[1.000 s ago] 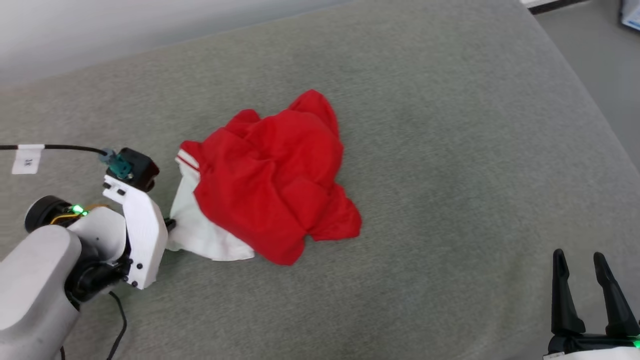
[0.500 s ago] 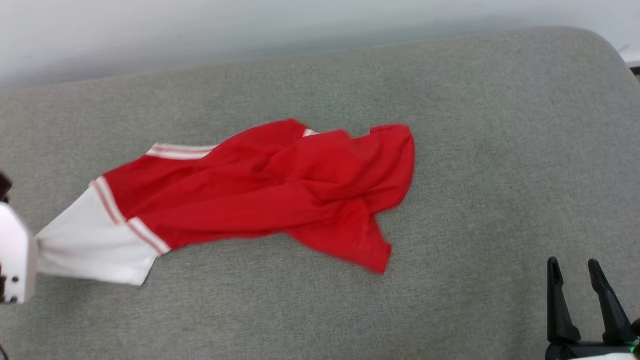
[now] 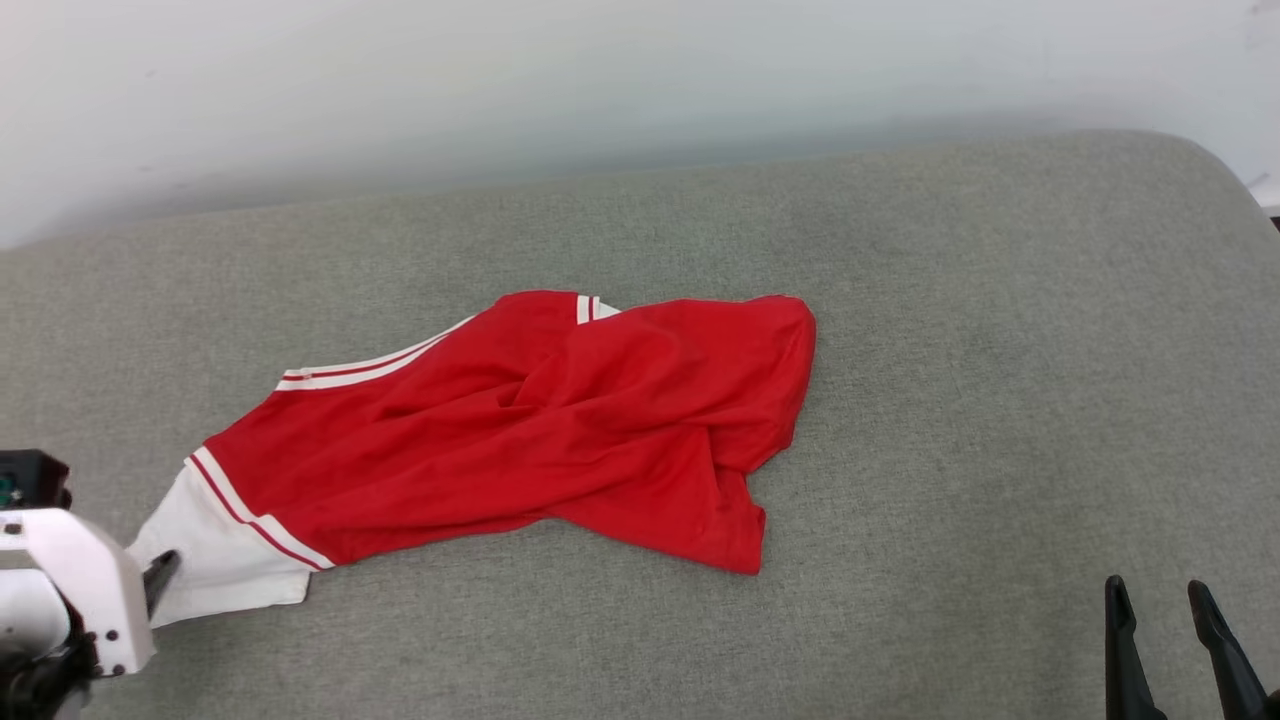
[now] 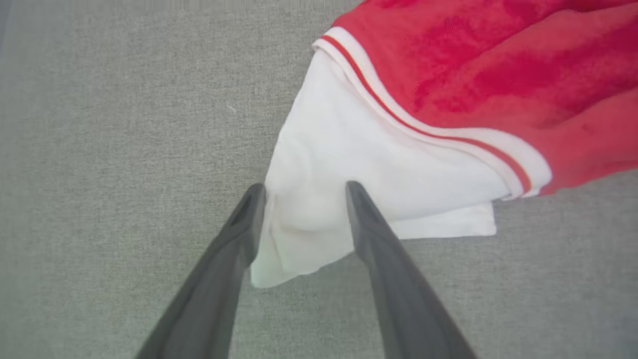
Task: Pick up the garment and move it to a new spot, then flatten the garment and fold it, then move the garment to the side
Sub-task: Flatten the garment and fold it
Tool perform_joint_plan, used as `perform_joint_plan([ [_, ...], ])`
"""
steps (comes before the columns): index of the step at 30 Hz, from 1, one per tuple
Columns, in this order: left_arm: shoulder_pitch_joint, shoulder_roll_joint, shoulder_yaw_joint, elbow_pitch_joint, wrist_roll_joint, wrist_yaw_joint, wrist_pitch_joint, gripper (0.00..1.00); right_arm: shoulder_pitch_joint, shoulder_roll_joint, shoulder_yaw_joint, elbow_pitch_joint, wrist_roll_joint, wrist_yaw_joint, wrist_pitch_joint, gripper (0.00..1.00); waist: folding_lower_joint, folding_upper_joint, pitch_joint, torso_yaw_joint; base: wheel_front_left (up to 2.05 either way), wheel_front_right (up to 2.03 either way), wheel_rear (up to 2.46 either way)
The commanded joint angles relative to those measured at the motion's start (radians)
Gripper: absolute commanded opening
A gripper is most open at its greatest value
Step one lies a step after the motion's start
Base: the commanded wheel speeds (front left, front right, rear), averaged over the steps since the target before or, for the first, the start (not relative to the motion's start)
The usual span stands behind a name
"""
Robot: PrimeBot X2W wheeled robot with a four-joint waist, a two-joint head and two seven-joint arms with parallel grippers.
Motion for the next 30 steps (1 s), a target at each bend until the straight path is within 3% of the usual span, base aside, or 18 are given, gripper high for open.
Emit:
perform_joint_plan([
  [1, -0.007, -0.008, 0.002, -0.012, 0.006, -0.003, -0.024, 1.00, 0.013, 0.002, -0.002, -0.001, -0.010, -0.001, -0.002, 1.00, 0.0000, 0.0000, -0.010, 0.009, 0.00, 0.00, 0.00],
  [5, -0.026, -0.033, -0.011, -0.079, 0.040, -0.011, -0.081, 1.00, 0.018, 0.000, -0.014, -0.001, -0.021, -0.001, -0.002, 1.00, 0.0000, 0.0000, -0.029, 0.025, 0.00, 0.00, 0.00],
  [8, -0.037, -0.050, -0.048, -0.159, 0.059, -0.023, -0.050, 1.00, 0.021, -0.008, -0.011, 0.000, -0.027, -0.001, -0.002, 1.00, 0.0000, 0.0000, -0.039, 0.037, 0.00, 0.00, 0.00],
  [10, -0.047, -0.068, -0.074, -0.219, 0.049, -0.026, -0.003, 1.00, 0.025, -0.009, -0.011, 0.004, -0.026, -0.001, -0.002, 1.00, 0.0000, 0.0000, -0.046, 0.039, 0.00, 0.00, 0.00],
  [17, -0.100, -0.161, -0.148, -0.357, 0.010, 0.031, 0.187, 1.00, 0.023, -0.008, 0.019, 0.023, -0.025, -0.001, -0.002, 1.00, 0.0000, 0.0000, -0.062, 0.016, 0.00, 0.00, 0.00],
  [27, -0.198, -0.352, -0.203, -0.232, -0.072, 0.087, 0.323, 1.00, -0.006, -0.005, 0.012, 0.029, -0.013, -0.001, -0.002, 1.00, 0.0000, 0.0000, -0.039, -0.088, 0.00, 0.00, 0.00],
  [30, -0.220, -0.374, -0.212, -0.190, -0.064, 0.104, 0.337, 1.00, -0.011, -0.004, 0.014, 0.029, -0.012, -0.001, -0.002, 1.00, 0.0000, 0.0000, -0.028, -0.113, 0.00, 0.00, 0.00],
])
